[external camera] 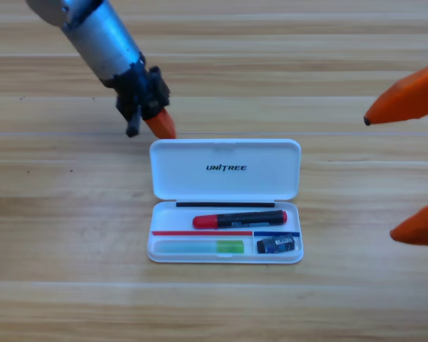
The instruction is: Clean up eraser and pencils
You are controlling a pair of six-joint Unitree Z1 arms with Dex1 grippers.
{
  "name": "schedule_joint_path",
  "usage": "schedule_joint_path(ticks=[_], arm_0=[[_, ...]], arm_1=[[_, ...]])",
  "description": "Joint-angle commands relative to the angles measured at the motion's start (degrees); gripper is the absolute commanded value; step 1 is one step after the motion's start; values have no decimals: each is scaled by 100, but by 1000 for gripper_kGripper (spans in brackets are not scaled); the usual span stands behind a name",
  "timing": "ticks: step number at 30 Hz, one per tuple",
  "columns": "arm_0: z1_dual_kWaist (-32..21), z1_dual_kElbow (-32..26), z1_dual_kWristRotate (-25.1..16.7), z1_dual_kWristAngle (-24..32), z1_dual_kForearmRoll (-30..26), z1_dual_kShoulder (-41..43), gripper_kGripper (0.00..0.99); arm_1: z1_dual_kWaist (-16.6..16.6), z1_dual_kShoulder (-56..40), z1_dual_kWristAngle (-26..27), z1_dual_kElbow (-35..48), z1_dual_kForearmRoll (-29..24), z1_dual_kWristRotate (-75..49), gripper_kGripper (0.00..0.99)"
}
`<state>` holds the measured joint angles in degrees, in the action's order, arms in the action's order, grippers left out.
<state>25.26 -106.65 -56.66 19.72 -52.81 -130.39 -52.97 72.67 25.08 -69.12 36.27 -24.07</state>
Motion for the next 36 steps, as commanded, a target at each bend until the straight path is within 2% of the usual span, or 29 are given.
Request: schedule_joint_path(ticks=[1,15,26,36], arm_0=[[304,-84,181,313,34,-426,0],[418,-304,261,841,-555,-285,0],[620,39,296,902,-581,-118,0],[928,637,340,973,-537,295,0]], arm_1=[[33,-43,199,197,-85,52,960],[33,-16,243,267,-85,52,960],[33,-52,269,276,-85,52,960],[33,-52,305,294,-94,43,960]])
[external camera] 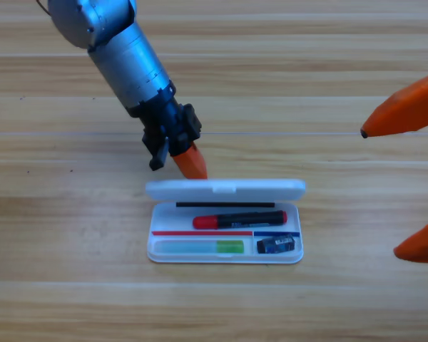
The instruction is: Clean up eraser and pencils
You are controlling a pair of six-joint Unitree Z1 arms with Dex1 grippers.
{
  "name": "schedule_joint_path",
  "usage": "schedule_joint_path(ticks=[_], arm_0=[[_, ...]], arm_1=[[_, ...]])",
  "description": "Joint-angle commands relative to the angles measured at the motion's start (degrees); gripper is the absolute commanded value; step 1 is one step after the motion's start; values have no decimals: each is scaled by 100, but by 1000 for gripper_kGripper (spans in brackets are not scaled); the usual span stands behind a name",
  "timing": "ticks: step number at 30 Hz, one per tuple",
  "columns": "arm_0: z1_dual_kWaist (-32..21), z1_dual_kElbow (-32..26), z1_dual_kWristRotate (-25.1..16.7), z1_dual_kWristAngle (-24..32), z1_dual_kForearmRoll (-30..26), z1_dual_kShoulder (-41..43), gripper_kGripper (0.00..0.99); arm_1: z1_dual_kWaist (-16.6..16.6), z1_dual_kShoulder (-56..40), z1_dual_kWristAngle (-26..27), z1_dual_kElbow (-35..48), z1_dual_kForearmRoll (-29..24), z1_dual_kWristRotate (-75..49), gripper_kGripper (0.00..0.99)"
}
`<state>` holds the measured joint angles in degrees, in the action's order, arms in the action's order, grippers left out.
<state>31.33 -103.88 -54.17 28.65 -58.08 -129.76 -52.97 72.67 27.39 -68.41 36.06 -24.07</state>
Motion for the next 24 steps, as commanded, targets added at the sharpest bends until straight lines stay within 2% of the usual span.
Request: schedule_joint_path(ticks=[1,13,24], arm_0=[[348,430,100,79,25,284,0],[567,1371,135,-35,807,416,0],[611,1880,152,-193,1458,302,0]], arm_1=[[33,-52,65,223,-73,52,960],[33,-16,74,223,-73,52,960],[33,19,82,223,-73,52,960]])
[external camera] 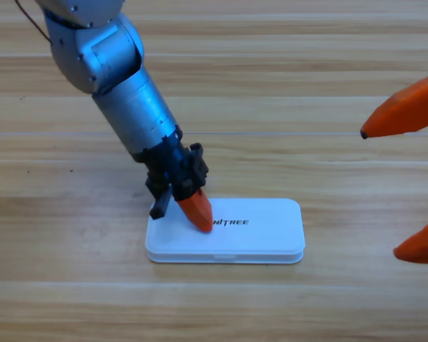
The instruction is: Clean up eraser and pencils
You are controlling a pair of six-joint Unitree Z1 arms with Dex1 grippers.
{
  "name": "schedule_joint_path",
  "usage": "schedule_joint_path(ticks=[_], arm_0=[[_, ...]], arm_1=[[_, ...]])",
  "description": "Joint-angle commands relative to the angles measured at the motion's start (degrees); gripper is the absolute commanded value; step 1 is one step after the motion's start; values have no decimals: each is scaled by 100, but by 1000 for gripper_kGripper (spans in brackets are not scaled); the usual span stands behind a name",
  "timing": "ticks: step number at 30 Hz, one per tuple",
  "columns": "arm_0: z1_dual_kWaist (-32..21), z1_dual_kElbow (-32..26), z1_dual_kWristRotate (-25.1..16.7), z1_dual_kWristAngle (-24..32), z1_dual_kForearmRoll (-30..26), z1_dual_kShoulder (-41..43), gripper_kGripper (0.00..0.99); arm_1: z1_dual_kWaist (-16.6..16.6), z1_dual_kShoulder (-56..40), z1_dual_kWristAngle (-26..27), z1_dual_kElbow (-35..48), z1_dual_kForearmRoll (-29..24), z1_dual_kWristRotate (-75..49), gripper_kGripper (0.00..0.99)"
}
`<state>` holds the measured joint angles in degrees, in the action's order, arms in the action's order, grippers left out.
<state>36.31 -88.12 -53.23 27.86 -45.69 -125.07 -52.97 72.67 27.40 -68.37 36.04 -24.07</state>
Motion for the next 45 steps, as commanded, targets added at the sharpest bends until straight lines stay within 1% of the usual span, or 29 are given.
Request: schedule_joint_path(ticks=[1,5,7,9,10,12,13,14,15,18,20,23,26,28,31,34,36,45], arm_0=[[122,339,67,-123,263,-175,0],[122,374,84,-149,315,-193,0],[122,356,155,-228,271,-17,0],[113,207,172,-237,-27,211,0],[113,110,164,-255,-230,369,81],[105,-101,208,-386,-634,686,687],[105,-224,234,-448,-889,862,865],[105,-373,251,-545,-1152,1073,950],[105,-496,269,-597,-1381,1301,986],[166,-558,498,-756,-1680,2215,990],[386,-496,735,-914,-1732,2866,990],[773,-188,1042,-1098,-1741,3657,990],[1194,128,1262,-1213,-1741,4131,990],[1423,312,1341,-1221,-1653,4281,990],[1704,532,1350,-1186,-1363,4316,990],[1836,638,1420,-1037,-1012,4307,990],[1915,664,1456,-1037,-854,4272,990],[2038,796,1508,-1046,-704,4202,990]], arm_1=[[33,19,91,219,-71,52,960],[33,19,91,219,-71,52,960],[33,19,99,210,-71,52,960],[33,19,91,210,-71,52,960],[33,19,91,210,-71,52,960],[33,19,91,219,-71,52,960],[33,19,99,219,-71,52,960],[33,19,91,219,-71,52,960],[33,19,91,219,-71,52,960],[33,19,91,219,-71,52,960],[33,27,91,219,-71,52,960],[33,54,91,219,-71,52,960],[33,54,99,219,-80,52,960],[33,54,91,219,-88,52,960],[33,71,99,219,-88,52,960],[33,80,99,210,-88,52,960],[33,80,99,219,-88,52,960],[33,98,99,210,-88,52,960]])
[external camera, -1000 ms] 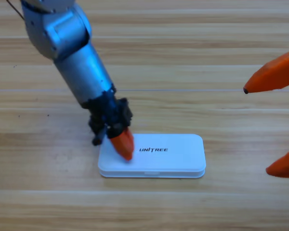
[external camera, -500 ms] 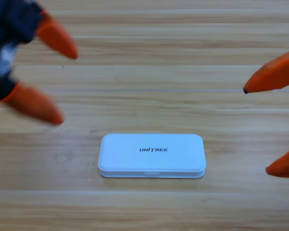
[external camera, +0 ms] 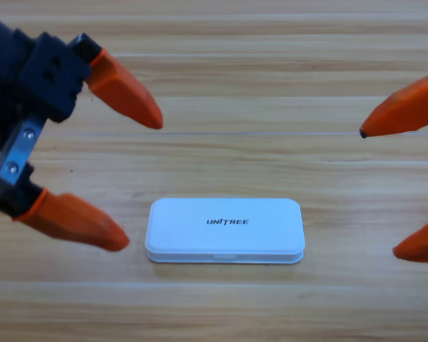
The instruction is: Clean up eraser and pencils
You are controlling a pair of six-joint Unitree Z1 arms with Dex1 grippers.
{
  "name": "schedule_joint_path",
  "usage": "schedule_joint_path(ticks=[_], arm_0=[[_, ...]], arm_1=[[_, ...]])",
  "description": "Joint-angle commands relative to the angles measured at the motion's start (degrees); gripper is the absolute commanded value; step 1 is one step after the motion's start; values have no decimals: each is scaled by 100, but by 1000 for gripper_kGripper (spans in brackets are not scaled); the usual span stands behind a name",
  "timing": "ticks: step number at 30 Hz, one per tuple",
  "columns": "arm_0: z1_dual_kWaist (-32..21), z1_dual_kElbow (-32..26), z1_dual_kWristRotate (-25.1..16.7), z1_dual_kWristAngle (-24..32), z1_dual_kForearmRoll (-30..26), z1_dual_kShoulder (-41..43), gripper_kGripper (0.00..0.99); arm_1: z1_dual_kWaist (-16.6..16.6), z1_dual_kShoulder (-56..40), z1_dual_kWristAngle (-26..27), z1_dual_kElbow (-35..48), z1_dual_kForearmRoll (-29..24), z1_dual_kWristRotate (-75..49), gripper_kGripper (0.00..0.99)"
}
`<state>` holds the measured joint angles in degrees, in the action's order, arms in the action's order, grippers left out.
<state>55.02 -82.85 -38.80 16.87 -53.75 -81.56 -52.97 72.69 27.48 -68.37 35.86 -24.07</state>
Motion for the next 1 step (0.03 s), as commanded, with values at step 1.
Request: schedule_joint_path(ticks=[1], arm_0=[[167,296,83,54,120,-150,990]], arm_1=[[33,96,91,210,-70,51,960]])
